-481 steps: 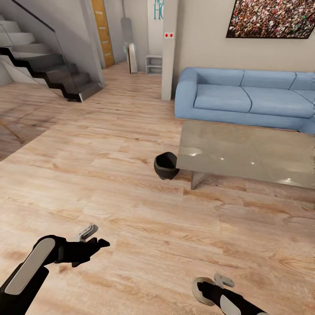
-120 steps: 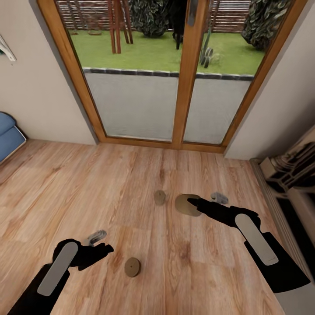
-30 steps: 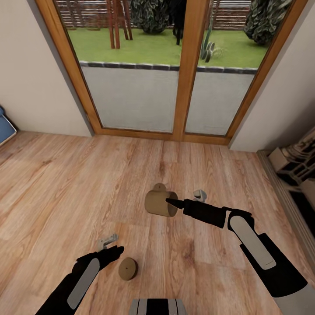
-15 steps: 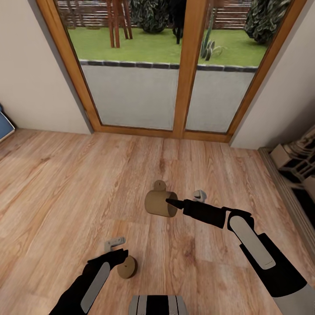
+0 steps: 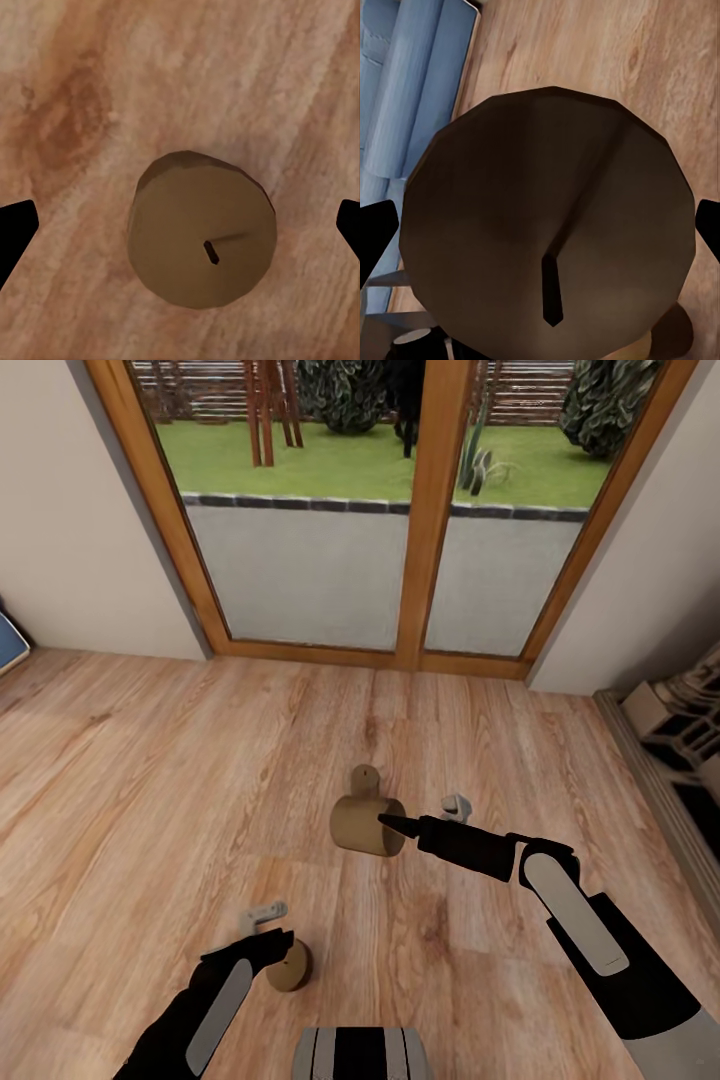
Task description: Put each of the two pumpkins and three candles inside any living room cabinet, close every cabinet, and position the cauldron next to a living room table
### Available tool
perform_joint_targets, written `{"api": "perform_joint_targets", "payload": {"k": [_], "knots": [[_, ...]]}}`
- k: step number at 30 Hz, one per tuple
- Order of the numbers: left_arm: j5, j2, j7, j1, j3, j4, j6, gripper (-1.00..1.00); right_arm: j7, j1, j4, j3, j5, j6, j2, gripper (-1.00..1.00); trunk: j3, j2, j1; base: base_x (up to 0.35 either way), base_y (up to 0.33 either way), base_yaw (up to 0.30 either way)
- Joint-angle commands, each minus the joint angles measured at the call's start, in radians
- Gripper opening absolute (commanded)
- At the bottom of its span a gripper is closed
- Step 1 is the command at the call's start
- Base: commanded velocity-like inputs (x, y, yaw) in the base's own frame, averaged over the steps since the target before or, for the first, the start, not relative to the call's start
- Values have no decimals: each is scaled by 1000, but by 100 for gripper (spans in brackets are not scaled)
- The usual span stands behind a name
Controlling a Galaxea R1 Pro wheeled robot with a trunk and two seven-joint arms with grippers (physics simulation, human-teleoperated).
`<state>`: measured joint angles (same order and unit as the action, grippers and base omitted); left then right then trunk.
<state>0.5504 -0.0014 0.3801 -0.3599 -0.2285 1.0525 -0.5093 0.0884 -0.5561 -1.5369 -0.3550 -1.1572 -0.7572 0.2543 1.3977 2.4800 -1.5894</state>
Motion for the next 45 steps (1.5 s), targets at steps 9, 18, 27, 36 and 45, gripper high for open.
{"api": "perform_joint_targets", "payload": {"k": [9,18,27,36,45], "knots": [[-40,-23,11,0,-2,1,-2,100,5,-1,1,0,2,-2,1,-100,33,21,-13,0,0,0],[-97,-47,13,1,0,0,-2,100,5,-1,1,-1,2,-2,0,-100,68,24,-17,0,0,0],[-98,-48,13,1,0,0,-2,100,5,-1,1,-1,2,-2,0,-100,91,25,-20,0,0,0],[-101,-48,13,1,0,0,-2,100,49,-1,-9,-6,-2,-7,2,-100,111,26,-22,0,0,0],[-101,-48,12,1,0,0,-2,100,318,-1,-10,-7,2,-7,5,-100,122,27,-24,0,0,0]]}}
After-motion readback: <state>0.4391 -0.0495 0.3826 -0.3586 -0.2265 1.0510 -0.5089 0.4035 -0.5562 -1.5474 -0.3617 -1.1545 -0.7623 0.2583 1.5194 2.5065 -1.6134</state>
